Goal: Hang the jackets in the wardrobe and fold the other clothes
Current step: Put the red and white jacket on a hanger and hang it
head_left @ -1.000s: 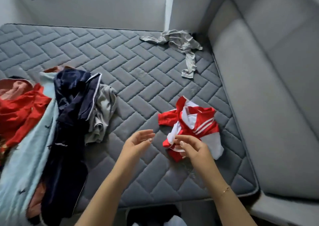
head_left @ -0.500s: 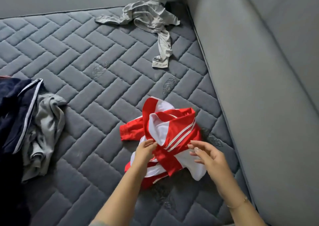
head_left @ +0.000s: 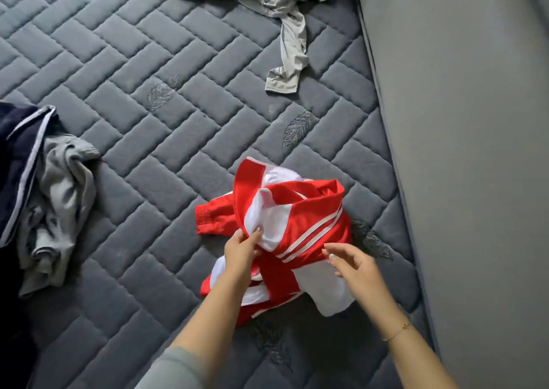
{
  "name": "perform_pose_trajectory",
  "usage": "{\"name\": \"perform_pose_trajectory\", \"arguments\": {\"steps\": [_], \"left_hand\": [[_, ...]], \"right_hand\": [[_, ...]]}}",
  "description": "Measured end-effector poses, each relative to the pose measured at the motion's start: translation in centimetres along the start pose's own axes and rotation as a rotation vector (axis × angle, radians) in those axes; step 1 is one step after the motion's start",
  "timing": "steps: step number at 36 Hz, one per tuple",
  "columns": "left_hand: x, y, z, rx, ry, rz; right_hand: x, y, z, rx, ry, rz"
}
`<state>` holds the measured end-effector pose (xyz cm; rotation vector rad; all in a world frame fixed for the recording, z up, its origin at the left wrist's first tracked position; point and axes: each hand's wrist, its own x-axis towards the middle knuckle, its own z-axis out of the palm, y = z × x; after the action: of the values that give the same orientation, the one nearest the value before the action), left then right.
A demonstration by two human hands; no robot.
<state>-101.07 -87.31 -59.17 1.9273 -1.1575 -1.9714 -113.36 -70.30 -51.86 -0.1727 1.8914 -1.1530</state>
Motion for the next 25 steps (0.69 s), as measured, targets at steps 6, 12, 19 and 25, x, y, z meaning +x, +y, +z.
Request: {"name": "perform_pose_trajectory", "arguments": {"steps": [6,12,19,25], "left_hand": [[-7.4,3.9,-1.6,-0.225,-0.217,0.044],[-14.9,6.8,-4.3,-0.277,-0.253,0.169],[-22.3,9.1,-11.6,-0.25,-0.26,0.365],[-29.0,9.6,-20.5,-0.158,-0.197,0.64]], "right_hand": [[-2.2,-1.3,4.7,-0.202,-0.14,-0.166],[-6.2,-4.3,8.5,-0.188,-0.072,-0.333],[-13.7,-10.2,9.6,0.037,-0.189,-0.436],[-20.7,-15.8,12.1,0.326,-0.476,-0.204]]}}
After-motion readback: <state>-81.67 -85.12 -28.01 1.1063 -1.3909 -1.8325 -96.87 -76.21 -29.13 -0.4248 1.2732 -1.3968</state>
